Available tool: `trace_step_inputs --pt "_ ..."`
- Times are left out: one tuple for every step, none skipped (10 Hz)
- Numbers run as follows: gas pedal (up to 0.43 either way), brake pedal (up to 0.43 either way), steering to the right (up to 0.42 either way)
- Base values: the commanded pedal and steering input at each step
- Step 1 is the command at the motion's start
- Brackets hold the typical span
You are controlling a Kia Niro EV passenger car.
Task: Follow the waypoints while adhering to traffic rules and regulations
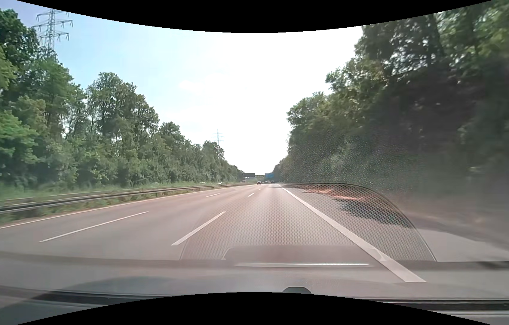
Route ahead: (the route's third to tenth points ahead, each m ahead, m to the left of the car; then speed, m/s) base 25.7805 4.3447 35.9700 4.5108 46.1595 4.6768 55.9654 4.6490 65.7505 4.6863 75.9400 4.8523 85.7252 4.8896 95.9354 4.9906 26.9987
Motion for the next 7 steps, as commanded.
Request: trace_step_inputs --pt "0.311 0.000 -0.003" --pt "0.311 0.000 -0.004" --pt "0.311 0.000 -0.004" --pt "0.311 0.000 -0.004" --pt "0.311 0.000 -0.004" --pt "0.311 0.000 -0.004" --pt "0.311 0.000 -0.004"
